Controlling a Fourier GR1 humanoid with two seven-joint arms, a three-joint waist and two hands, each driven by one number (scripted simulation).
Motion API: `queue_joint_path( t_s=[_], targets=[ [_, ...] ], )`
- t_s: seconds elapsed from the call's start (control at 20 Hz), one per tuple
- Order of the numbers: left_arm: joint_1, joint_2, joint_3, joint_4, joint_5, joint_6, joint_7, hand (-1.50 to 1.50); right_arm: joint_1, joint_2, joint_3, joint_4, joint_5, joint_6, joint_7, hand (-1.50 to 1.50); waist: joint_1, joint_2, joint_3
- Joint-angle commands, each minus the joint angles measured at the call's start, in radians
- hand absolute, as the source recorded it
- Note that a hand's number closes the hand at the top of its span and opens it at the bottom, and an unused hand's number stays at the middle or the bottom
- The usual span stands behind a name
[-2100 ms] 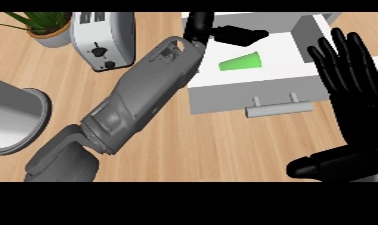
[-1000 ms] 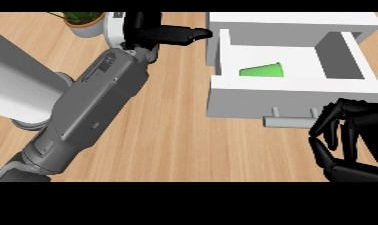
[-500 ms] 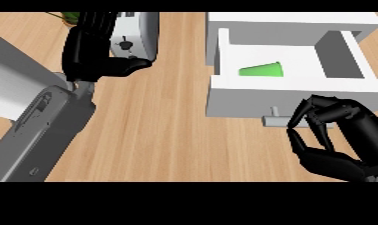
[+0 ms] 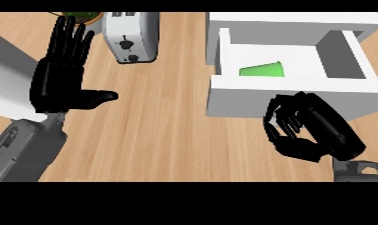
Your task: Pick up the cup, place it into the drawer and close the drawer
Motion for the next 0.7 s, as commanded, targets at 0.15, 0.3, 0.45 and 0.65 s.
queue_joint_path(
  t_s=[0.15,0.3,0.45,0.65],
  targets=[
    [0.191,0.069,0.094,-0.026,0.021,-0.169,-0.041,-1.50,-0.084,0.082,0.096,0.296,0.218,-0.160,-0.094,-1.50,-0.007,0.002,0.000],
    [0.207,0.069,0.129,-0.091,0.018,-0.152,0.006,-1.50,-0.163,0.100,0.076,0.434,0.250,-0.172,-0.108,-1.50,-0.011,0.001,0.000],
    [0.246,0.049,0.159,0.023,0.001,-0.276,-0.080,-1.50,-0.243,0.072,0.040,0.548,0.269,-0.161,-0.140,-1.50,-0.014,0.004,0.000],
    [0.255,0.064,0.212,-0.097,0.008,-0.222,0.017,-1.50,-0.252,0.129,0.058,0.726,0.323,-0.241,-0.208,-1.50,-0.012,0.002,0.000]
  ],
)
